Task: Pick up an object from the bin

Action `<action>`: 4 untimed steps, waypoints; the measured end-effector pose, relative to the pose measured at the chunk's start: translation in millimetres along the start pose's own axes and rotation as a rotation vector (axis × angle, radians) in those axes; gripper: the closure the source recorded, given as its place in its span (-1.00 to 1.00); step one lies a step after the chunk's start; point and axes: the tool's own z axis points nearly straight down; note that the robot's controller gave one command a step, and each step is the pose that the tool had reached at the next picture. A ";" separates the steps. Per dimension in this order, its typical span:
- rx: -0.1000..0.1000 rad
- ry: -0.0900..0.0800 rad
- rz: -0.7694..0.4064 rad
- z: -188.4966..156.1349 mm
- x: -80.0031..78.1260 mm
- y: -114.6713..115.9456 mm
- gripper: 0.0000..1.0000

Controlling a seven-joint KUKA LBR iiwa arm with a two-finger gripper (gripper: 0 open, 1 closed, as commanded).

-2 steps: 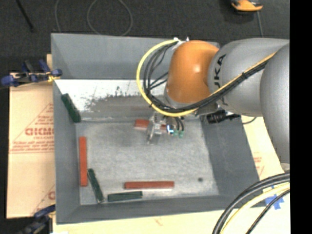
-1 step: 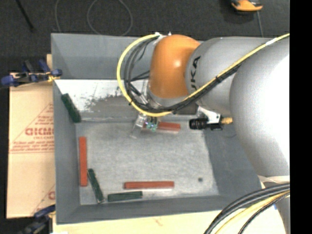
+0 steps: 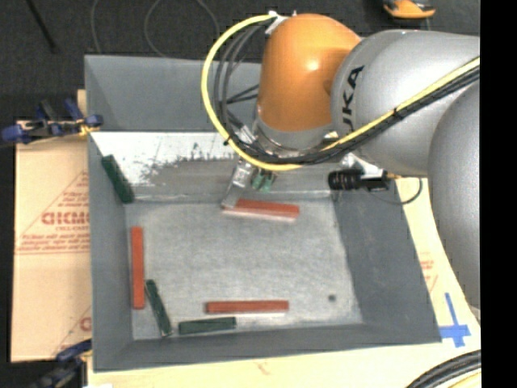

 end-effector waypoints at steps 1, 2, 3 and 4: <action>0.009 0.014 -0.319 51.6 70.1 -106.8 1.00; 0.005 0.009 -0.319 50.4 69.1 -104.0 -1.00; 0.006 0.015 -0.515 178.1 90.9 -78.3 -1.00; 0.003 0.008 -0.509 174.6 88.9 -77.2 1.00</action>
Offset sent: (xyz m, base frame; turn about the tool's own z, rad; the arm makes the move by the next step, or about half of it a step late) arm -0.1086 -0.0610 -0.0521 -0.3214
